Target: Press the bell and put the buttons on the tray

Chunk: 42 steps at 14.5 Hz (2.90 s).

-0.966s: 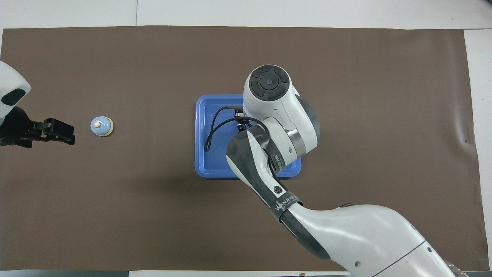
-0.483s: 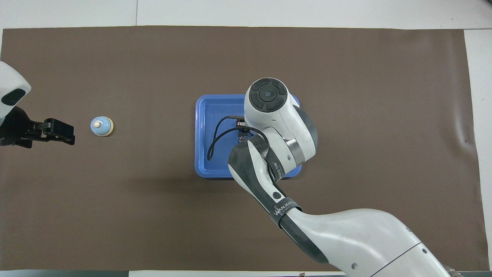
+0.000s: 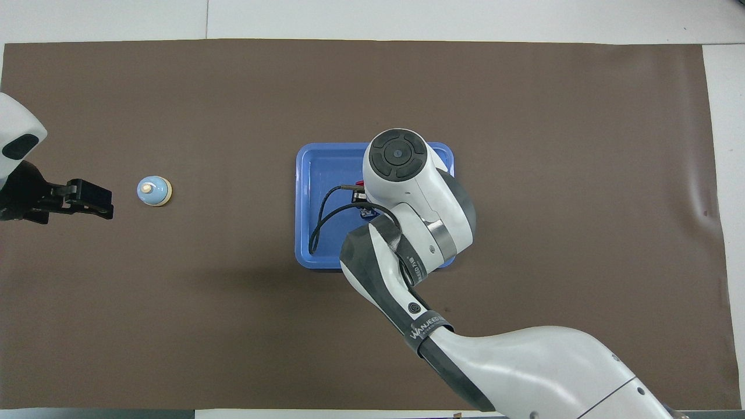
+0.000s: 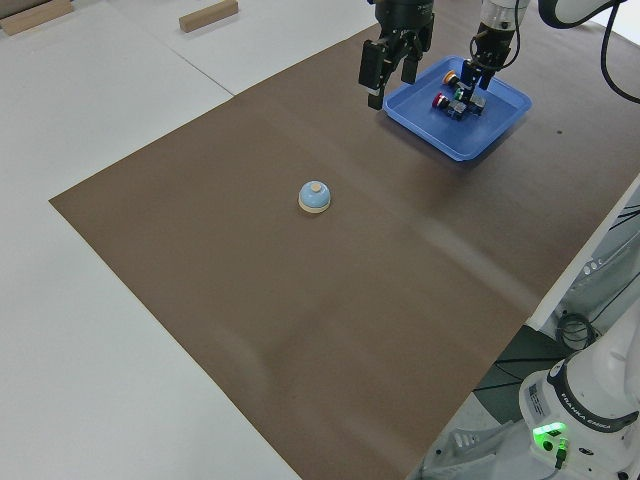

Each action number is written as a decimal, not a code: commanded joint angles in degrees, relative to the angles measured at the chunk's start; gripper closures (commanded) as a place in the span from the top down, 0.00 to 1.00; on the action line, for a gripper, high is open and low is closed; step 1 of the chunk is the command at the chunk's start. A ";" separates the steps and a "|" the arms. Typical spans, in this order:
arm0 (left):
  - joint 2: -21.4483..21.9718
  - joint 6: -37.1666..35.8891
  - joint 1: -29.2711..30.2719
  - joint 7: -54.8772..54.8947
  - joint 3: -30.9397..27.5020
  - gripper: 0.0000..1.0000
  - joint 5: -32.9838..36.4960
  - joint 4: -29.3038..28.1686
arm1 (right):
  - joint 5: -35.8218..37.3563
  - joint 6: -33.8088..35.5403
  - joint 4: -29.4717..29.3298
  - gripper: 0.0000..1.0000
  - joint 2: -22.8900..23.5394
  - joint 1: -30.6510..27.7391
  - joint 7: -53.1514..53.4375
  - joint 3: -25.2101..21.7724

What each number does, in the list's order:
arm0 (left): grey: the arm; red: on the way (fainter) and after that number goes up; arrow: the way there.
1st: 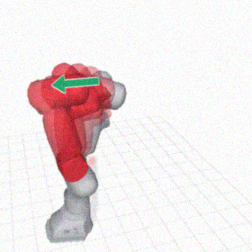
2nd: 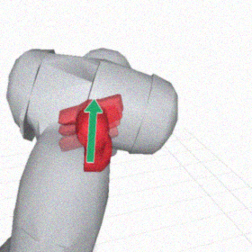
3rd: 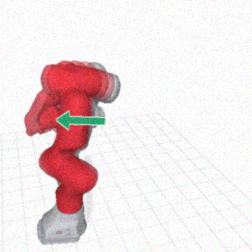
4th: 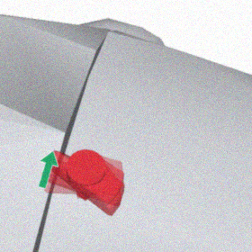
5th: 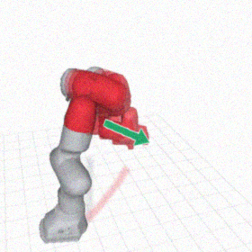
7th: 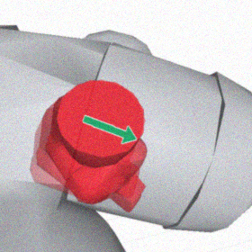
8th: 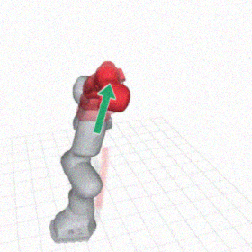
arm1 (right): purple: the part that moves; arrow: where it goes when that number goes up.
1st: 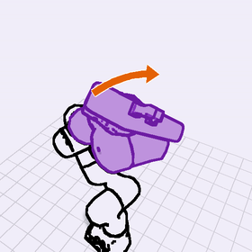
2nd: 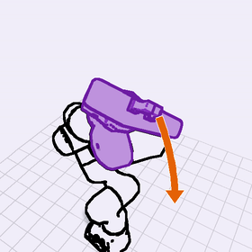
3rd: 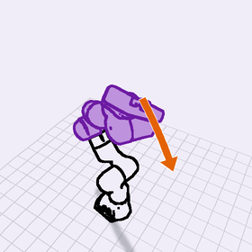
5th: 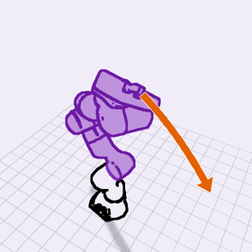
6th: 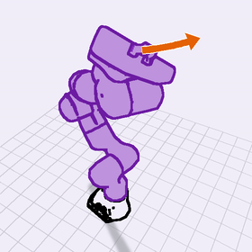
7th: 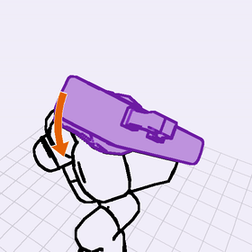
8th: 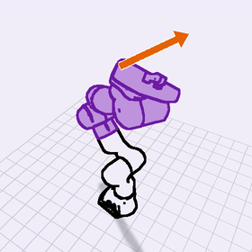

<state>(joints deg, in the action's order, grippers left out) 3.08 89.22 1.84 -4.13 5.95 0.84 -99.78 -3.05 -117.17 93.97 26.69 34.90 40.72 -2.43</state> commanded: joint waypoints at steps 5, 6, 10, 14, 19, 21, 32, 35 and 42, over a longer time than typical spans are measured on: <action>0.44 -0.98 -0.17 -0.44 -0.24 1.00 0.39 0.47 | -0.29 3.52 -2.38 1.00 -2.51 -0.98 -0.55 -0.91; 0.35 -0.98 -0.17 -0.44 -0.15 1.00 0.39 0.47 | 0.06 3.88 -2.39 1.00 -3.82 -1.67 -1.25 -1.00; 0.35 -0.98 -0.17 -0.44 -0.24 1.00 0.39 0.47 | -0.20 7.47 -1.42 1.00 -10.67 -8.51 -8.02 -0.83; 0.35 -0.98 -0.17 -0.44 -0.24 1.00 0.39 0.47 | -0.20 14.23 -1.51 1.00 -17.17 -17.47 -15.47 -0.91; 0.35 -0.98 -0.17 -0.44 -0.15 1.00 0.39 0.47 | -0.11 21.97 -1.51 1.00 -24.74 -28.03 -30.42 -1.00; 0.35 -0.98 -0.17 -0.44 -0.24 1.00 0.39 0.47 | -0.02 25.74 -1.42 1.00 -26.15 -29.97 -35.16 -1.00; 0.35 -0.98 -0.17 -0.53 -0.15 1.00 0.39 0.47 | 0.24 27.96 -0.98 1.00 -27.74 -37.63 -44.06 -1.00; 0.35 -0.98 -0.17 -0.53 -0.15 1.00 0.39 0.47 | 0.24 27.96 -0.81 1.00 -27.83 -37.63 -44.06 -1.00; 0.35 -0.98 -0.17 -0.53 -0.24 1.00 0.39 0.47 | 0.59 27.96 -0.90 1.00 -27.83 -37.19 -44.06 -1.00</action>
<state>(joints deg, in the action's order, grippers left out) 3.08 89.22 1.84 -4.13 5.95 0.84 -99.78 -2.95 -89.52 91.64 0.26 -2.16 -2.71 -3.86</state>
